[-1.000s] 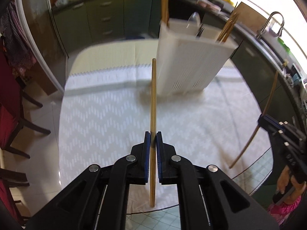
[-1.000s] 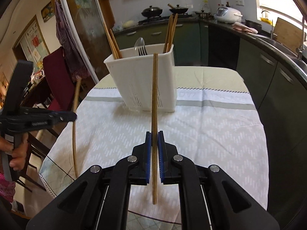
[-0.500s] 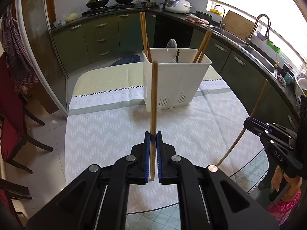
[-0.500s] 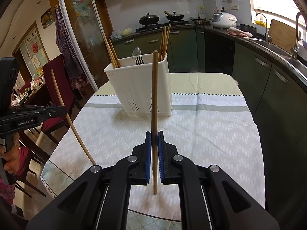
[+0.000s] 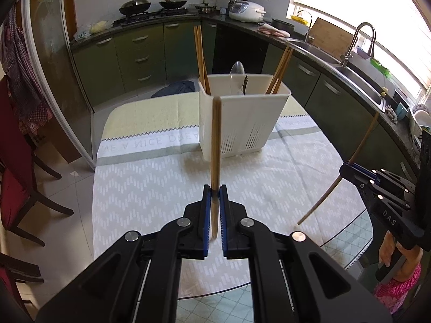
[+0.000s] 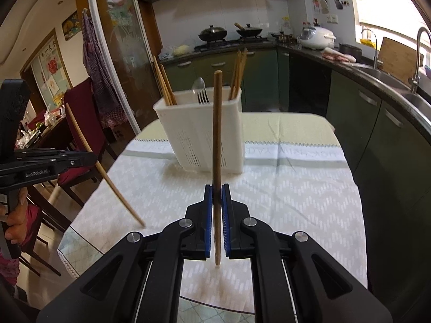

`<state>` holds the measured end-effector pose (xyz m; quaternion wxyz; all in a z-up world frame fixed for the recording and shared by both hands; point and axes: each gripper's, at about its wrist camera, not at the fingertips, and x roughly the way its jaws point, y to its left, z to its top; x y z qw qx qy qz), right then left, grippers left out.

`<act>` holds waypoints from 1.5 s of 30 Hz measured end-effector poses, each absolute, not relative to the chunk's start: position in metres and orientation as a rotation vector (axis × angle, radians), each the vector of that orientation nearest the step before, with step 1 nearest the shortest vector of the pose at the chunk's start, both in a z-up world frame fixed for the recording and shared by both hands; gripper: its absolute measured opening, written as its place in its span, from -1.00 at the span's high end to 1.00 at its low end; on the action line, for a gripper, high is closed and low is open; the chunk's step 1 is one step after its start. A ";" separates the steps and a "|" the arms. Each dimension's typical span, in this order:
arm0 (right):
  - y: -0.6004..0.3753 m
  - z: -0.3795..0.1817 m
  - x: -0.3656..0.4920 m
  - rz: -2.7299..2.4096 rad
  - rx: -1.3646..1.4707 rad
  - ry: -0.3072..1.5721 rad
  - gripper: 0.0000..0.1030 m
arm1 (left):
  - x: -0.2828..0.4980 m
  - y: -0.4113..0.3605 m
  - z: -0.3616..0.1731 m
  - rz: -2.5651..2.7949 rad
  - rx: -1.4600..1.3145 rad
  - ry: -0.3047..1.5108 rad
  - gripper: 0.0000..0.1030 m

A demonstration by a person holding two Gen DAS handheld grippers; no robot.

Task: Organize utensils
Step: 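Lift both held chopsticks upright toward the white caddy, then lower the chopsticks into the caddy and open both tools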

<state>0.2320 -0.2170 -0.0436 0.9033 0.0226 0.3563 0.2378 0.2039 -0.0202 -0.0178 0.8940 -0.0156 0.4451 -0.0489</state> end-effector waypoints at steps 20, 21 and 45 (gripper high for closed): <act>-0.201 0.108 0.283 0.519 0.101 0.409 0.85 | 0.248 -0.041 0.132 -0.113 -0.004 0.635 0.88; -0.199 0.112 0.290 0.513 0.101 0.392 0.85 | 0.254 -0.042 0.134 -0.105 -0.006 0.617 0.88; -0.138 0.005 0.397 0.478 0.014 0.573 0.85 | 0.342 -0.046 0.005 -0.072 -0.016 0.791 0.88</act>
